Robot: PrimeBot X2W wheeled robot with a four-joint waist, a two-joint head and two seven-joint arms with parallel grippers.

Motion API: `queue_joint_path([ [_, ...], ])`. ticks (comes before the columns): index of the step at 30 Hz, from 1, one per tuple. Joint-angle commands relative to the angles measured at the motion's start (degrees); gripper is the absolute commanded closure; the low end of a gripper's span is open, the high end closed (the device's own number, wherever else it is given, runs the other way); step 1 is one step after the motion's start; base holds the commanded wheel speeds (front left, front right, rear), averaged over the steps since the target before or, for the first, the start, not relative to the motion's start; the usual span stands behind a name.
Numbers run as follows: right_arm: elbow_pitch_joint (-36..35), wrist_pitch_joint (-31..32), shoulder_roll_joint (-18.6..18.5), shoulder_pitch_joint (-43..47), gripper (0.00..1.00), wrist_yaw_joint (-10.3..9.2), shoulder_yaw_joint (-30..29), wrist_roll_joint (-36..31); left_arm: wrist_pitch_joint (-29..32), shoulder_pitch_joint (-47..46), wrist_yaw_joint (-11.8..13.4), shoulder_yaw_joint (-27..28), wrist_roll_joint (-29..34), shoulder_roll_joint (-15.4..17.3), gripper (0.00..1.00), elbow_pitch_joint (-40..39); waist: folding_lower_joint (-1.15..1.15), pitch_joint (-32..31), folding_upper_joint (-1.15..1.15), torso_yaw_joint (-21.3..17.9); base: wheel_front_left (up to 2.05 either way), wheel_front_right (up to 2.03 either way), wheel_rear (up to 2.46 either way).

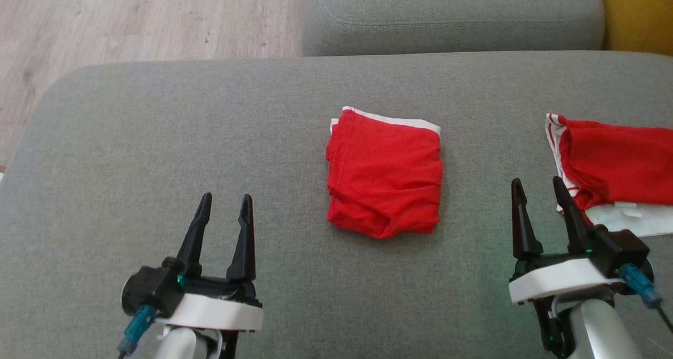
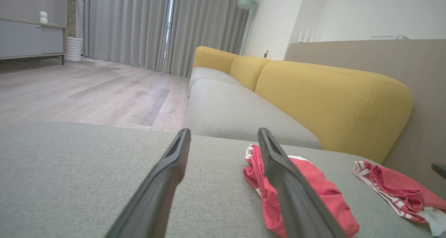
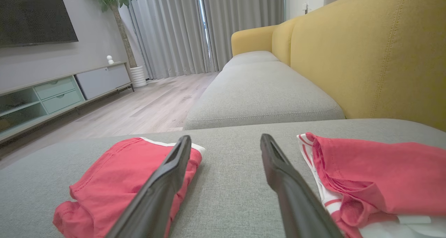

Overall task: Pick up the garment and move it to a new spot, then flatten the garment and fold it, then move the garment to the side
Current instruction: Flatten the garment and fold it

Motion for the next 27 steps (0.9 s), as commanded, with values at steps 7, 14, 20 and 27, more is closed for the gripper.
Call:
queue_joint_path([
  [7,-2.12,-0.52,-0.13,-1.72,0.0,0.39,1.28,0.35,-0.55,-1.86,-0.5,0.81,0.33,0.21,0.0,-1.66,0.0,0.78,0.0,1.14,0.0,0.0,0.0],
  [14,-0.95,0.02,-0.13,-4.76,0.29,0.39,2.61,-0.77,-0.55,-2.74,-0.75,-0.48,0.22,0.21,0.0,-1.49,0.0,3.45,0.0,3.21,0.0,0.0,0.0],
  [20,2.52,1.72,-0.13,-9.99,1.0,0.39,4.08,-2.68,-0.55,-4.15,-0.91,-1.31,-0.1,0.21,0.0,-1.33,0.0,6.19,0.0,5.66,0.0,0.0,0.0],
  [27,15.46,4.21,-0.13,-19.98,1.0,0.39,3.89,-4.46,-0.55,-6.17,-1.06,-3.38,-0.97,0.21,0.0,-0.83,0.0,9.68,0.0,10.31,0.0,0.0,0.0],
])
